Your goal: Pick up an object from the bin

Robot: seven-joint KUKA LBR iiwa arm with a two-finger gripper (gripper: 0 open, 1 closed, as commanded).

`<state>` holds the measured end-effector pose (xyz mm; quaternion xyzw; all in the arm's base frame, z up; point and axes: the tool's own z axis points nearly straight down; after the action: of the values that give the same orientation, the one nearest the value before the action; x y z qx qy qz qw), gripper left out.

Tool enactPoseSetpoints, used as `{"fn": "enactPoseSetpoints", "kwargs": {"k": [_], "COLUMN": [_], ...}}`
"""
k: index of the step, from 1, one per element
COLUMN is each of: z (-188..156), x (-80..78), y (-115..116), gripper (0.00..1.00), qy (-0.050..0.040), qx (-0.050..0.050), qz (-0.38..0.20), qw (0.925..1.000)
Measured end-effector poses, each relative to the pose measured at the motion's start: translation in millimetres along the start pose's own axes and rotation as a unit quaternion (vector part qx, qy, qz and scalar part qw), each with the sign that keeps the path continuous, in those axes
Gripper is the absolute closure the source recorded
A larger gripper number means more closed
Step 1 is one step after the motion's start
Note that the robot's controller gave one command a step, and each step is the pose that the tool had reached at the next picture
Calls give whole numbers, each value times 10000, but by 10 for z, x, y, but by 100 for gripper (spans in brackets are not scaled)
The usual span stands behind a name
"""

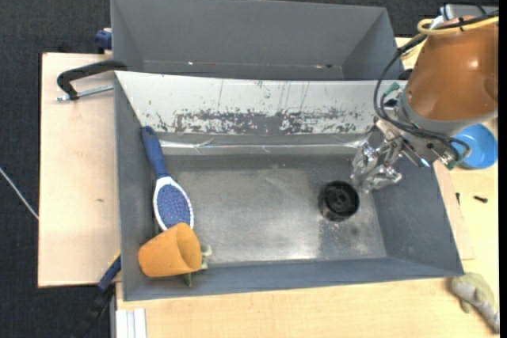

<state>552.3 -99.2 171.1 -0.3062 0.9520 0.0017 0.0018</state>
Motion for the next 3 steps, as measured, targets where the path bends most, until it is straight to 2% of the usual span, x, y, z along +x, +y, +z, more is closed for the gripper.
{"fn": "enactPoseSetpoints", "kwargs": {"k": [1,2,3], "z": [-11,100,810], "x": [21,318,209], "y": [-24,175,94], "gripper": [0,0,0], "qy": [5,24,-36], "qx": [14,3,61], "qz": [23,-768,-1243], "qw": [10000,9970,9922]}}
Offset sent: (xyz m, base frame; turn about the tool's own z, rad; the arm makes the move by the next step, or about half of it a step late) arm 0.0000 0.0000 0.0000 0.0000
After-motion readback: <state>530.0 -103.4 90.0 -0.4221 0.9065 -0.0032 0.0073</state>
